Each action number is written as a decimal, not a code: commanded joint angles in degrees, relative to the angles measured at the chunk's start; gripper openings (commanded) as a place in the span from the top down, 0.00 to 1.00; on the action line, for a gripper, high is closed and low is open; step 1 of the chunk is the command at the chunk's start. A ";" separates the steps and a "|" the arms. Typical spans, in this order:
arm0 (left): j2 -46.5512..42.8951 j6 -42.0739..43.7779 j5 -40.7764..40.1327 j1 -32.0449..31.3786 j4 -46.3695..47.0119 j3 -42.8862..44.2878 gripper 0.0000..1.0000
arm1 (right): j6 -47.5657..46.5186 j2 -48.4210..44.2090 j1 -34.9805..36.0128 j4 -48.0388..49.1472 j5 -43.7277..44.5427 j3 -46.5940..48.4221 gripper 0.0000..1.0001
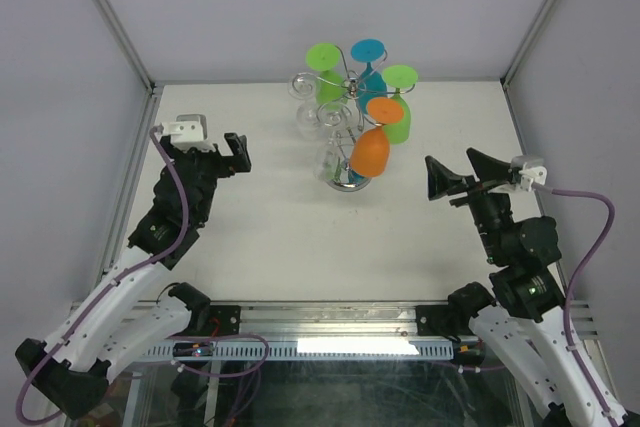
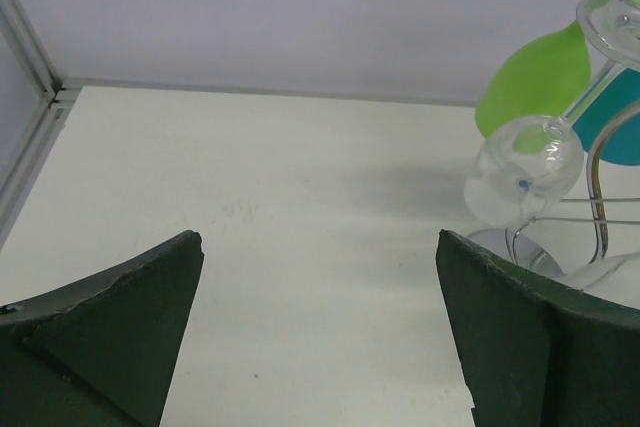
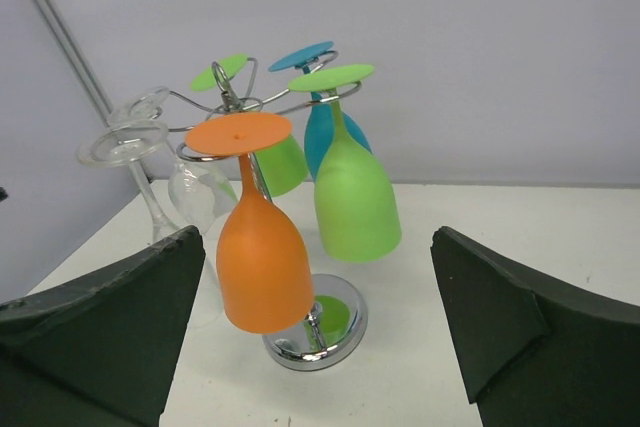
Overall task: Place the wine glass upside down on the wine glass rack
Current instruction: Reset both arms
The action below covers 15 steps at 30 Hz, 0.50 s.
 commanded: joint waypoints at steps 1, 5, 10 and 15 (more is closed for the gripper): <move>-4.43 0.54 -4.90 0.18 -3.49 -0.02 0.01 | 2.86 0.26 -0.20 -2.56 2.83 -0.15 0.00; -6.19 0.79 -3.50 0.17 -3.80 -1.53 0.01 | 4.25 0.33 -0.16 -3.84 1.54 -1.10 0.00; -5.93 -0.09 -4.70 0.17 -5.31 -0.49 0.01 | 4.19 0.37 -0.14 -3.58 1.81 -1.05 0.00; -7.52 -0.26 -6.52 0.17 -5.90 -0.83 0.01 | 4.36 0.58 -0.18 -3.62 1.72 -1.06 0.00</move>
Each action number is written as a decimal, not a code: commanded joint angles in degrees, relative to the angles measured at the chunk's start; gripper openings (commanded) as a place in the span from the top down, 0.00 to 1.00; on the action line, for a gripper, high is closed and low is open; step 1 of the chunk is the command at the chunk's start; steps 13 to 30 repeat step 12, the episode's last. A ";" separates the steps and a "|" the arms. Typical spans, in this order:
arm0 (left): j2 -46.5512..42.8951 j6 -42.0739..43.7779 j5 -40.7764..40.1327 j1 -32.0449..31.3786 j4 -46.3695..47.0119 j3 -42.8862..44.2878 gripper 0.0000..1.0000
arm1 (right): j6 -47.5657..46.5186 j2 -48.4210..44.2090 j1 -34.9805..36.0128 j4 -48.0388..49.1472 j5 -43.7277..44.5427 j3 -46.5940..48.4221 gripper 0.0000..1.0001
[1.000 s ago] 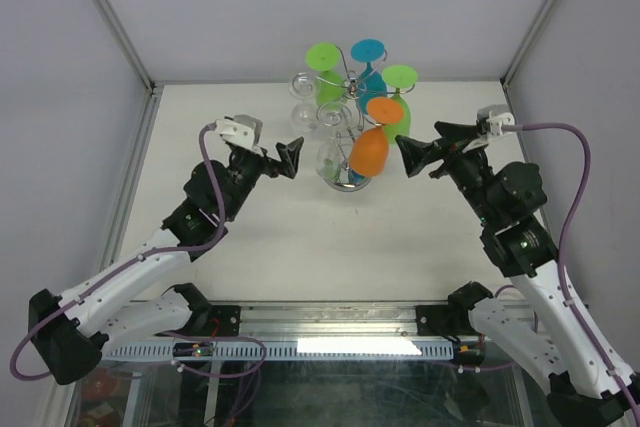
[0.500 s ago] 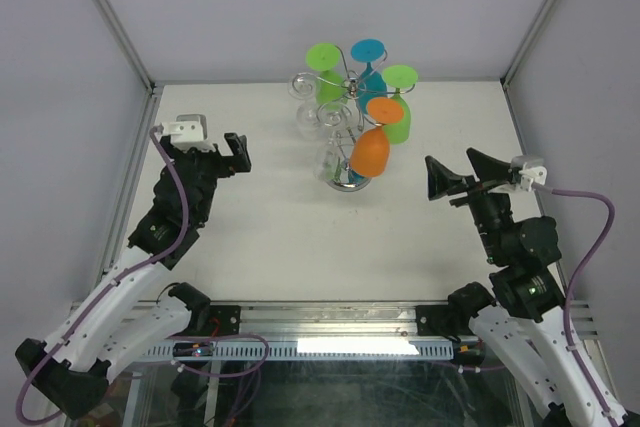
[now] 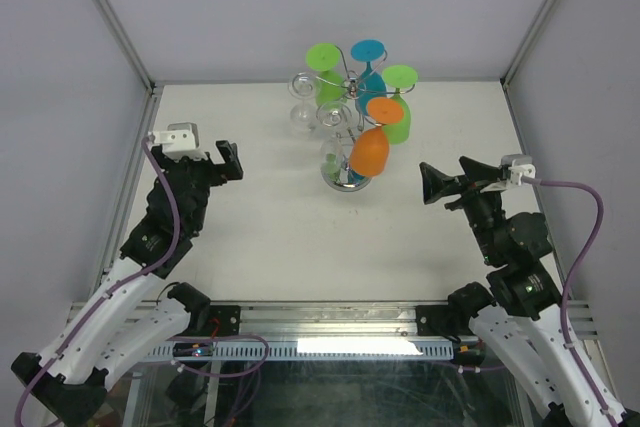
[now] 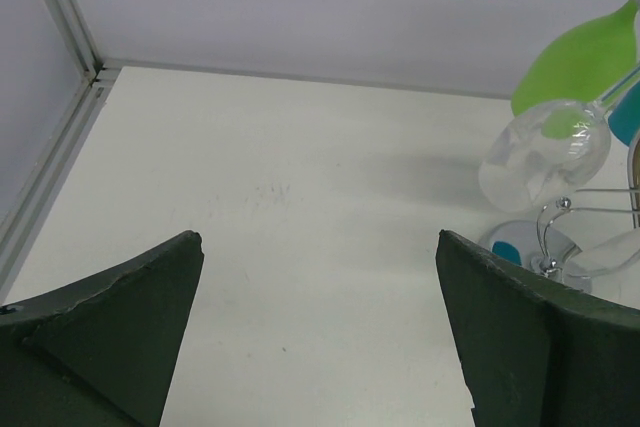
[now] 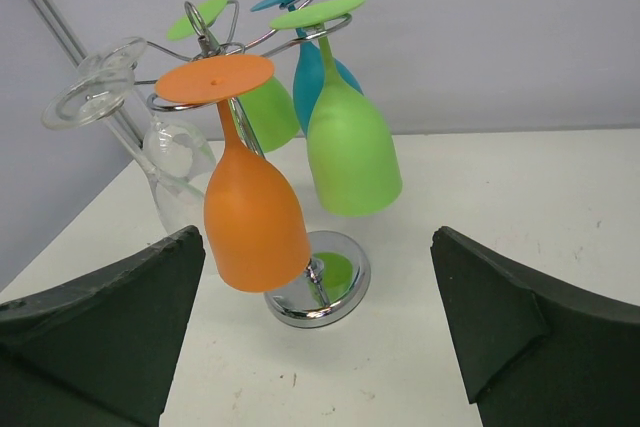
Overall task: Place the wine glass upside down on the wine glass rack
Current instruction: Reset both arms
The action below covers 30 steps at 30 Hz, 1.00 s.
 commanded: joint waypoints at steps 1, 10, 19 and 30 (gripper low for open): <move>-1.84 0.11 -2.70 0.17 0.10 0.31 0.01 | 1.08 0.27 -0.12 1.65 0.59 0.10 0.00; -2.84 0.30 -3.69 0.18 -0.79 0.27 0.01 | 0.78 0.03 -0.16 1.68 0.44 0.13 0.00; -3.08 0.25 -3.56 0.17 -1.00 0.41 0.01 | 0.80 0.09 -0.18 1.68 0.48 0.07 0.00; -3.08 0.25 -3.56 0.17 -1.00 0.41 0.01 | 0.80 0.09 -0.18 1.68 0.48 0.07 0.00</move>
